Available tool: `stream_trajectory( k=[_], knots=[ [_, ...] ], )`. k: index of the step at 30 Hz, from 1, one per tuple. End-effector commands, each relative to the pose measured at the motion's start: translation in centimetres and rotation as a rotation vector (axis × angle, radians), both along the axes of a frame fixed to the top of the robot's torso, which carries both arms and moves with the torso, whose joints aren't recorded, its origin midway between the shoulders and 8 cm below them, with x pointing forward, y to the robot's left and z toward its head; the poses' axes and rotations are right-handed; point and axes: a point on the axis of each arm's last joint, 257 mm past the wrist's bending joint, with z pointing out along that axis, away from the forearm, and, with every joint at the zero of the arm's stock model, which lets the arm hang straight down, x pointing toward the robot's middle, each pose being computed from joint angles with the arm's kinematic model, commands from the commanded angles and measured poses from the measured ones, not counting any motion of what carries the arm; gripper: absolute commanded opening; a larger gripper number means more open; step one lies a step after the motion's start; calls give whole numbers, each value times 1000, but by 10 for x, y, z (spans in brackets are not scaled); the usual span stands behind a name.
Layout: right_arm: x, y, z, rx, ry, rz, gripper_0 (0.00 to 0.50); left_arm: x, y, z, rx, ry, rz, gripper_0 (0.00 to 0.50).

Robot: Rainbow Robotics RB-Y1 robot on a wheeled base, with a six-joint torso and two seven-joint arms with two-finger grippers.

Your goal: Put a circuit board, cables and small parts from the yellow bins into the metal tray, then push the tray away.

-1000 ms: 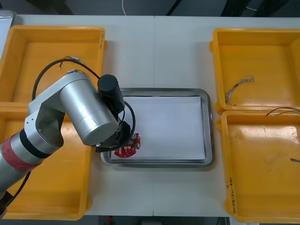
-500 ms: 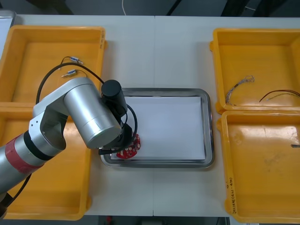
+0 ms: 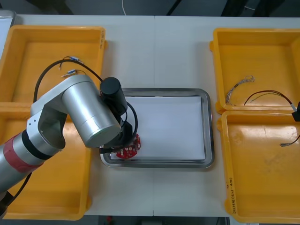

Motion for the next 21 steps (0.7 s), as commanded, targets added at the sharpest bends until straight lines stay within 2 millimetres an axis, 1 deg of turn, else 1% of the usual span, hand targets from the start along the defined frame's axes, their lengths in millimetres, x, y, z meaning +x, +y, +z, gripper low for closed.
stream_trajectory(
  k=[1, 2, 5, 8, 11, 12, 13, 16, 21],
  knots=[
    [1, -6, 12, -100, -29, 65, 0, 8, -10, 46, -76, -57, 48, 500],
    [1, -7, 12, -106, -29, 63, 0, 8, -10, 49, -81, -57, 47, 500],
    [0, -9, 12, -122, -25, 72, 0, 7, -1, 69, -102, -60, 58, 500],
    [0, -8, 11, -124, -22, 76, 0, 7, 5, 86, -130, -71, 62, 500],
    [-1, -7, 8, -127, -14, 82, 0, 10, 14, 99, -143, -75, 66, 500],
    [-1, -7, 8, -127, -14, 82, 0, 10, 14, 99, -143, -75, 66, 500],
    [-2, -6, 7, -127, -10, 91, 0, 13, 17, 108, -154, -83, 64, 500],
    [-2, 1, 5, -129, 0, 116, 0, 20, 25, 123, -164, -102, 61, 500],
    [0, 11, 3, -143, 6, 151, 0, 27, 41, 136, -157, -128, 70, 500]
  ],
)
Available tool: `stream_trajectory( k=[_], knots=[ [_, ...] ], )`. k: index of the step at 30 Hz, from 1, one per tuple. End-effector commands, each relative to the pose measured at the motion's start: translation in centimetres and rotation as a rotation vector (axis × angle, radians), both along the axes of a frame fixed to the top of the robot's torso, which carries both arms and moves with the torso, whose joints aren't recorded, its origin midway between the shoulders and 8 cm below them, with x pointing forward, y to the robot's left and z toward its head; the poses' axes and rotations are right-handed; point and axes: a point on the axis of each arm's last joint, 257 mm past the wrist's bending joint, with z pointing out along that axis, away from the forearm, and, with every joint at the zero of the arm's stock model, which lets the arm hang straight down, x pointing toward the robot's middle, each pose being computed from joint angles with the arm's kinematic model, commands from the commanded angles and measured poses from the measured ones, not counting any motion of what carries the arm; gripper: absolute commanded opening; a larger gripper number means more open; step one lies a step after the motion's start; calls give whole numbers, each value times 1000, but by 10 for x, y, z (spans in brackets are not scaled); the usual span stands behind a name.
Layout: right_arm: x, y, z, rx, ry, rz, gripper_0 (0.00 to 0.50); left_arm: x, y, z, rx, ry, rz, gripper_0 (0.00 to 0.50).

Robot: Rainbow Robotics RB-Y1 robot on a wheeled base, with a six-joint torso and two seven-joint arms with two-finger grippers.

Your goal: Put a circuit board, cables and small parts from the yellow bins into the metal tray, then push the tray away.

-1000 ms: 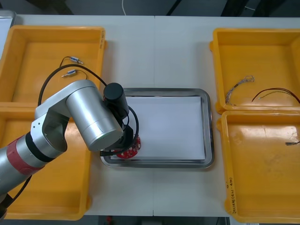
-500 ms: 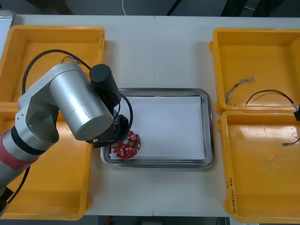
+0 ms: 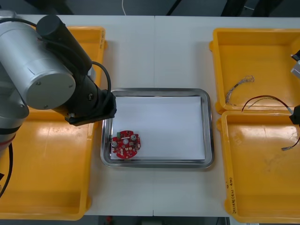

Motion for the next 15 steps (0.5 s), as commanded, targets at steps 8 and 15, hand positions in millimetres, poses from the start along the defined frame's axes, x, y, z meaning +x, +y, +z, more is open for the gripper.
stream_trajectory(
  k=[8, 15],
  knots=[
    [10, 36, 5, -130, -15, 172, 0, 30, 59, 63, 14, -113, 36, 500],
    [12, 62, -2, -187, 12, 274, 0, 49, 91, 82, -26, -102, 76, 500]
  ],
)
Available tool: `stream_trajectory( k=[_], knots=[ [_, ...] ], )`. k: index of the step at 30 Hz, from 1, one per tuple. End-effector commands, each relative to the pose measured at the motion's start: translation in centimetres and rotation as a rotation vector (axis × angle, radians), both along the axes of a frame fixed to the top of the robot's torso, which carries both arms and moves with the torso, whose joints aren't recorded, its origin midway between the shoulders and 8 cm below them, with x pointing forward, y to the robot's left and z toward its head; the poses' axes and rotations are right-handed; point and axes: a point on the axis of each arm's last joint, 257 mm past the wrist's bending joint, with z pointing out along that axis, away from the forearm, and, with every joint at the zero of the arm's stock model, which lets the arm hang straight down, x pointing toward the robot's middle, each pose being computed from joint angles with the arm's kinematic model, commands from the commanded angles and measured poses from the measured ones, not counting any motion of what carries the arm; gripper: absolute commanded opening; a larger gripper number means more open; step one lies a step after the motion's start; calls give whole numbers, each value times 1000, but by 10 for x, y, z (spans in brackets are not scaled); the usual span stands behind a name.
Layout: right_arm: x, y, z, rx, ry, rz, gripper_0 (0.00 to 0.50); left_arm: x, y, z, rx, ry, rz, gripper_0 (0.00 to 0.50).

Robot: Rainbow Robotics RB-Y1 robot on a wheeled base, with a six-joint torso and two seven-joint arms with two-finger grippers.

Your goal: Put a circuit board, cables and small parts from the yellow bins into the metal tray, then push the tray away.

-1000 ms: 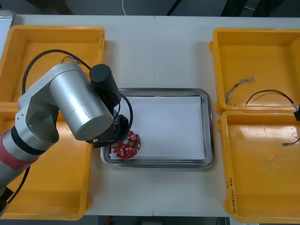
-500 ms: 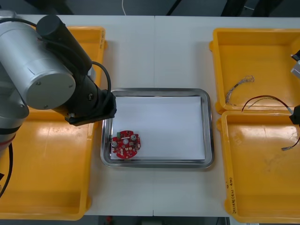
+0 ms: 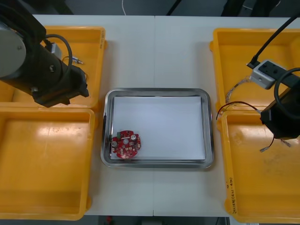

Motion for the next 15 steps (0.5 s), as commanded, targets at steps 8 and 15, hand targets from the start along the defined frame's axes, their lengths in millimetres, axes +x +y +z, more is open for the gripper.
stream_trajectory(
  k=[8, 15],
  knots=[
    [11, 36, 9, -142, -17, 177, 0, 52, 53, 55, 8, -58, 85, 500],
    [16, 74, 9, -122, -14, 258, 0, 74, 82, 59, 6, -27, 224, 500]
  ],
)
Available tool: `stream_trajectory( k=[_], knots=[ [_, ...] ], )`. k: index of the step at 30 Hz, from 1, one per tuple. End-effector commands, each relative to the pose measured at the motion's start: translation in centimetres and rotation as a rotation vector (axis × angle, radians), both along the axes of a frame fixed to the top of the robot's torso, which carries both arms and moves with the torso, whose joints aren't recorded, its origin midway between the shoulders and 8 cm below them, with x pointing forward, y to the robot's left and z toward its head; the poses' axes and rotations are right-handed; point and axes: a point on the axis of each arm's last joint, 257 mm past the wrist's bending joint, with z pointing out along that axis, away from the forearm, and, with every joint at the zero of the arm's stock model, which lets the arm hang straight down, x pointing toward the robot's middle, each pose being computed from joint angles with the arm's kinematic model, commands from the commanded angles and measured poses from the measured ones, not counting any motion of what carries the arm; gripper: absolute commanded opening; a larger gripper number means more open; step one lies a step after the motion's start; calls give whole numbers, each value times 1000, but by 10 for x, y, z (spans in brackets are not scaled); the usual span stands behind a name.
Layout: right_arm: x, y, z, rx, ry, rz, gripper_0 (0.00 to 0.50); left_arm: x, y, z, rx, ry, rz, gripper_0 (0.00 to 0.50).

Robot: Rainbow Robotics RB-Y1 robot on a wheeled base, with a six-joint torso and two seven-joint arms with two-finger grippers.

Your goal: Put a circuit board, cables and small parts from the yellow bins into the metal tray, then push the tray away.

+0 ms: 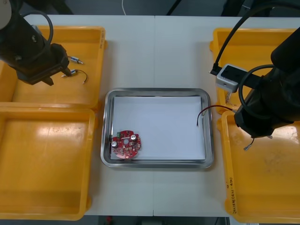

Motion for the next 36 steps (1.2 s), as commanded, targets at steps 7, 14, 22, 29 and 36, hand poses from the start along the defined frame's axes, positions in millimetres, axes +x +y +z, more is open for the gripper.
stream_trajectory(
  k=[7, 14, 22, 29, 36],
  knots=[
    [11, 64, 10, -13, -31, 167, 0, 32, 46, 35, -66, 0, 225, 500],
    [7, 92, -3, -44, -25, 253, 0, 42, 53, 28, -118, 42, 313, 500],
    [2, 110, -18, -94, -13, 383, 0, 65, 44, 29, -168, -16, 353, 500],
    [12, 109, -33, -183, 6, 498, 0, 92, 28, 23, -235, -81, 428, 500],
    [17, 114, -54, -270, 5, 601, 0, 110, 24, 3, -253, -91, 483, 500]
  ],
)
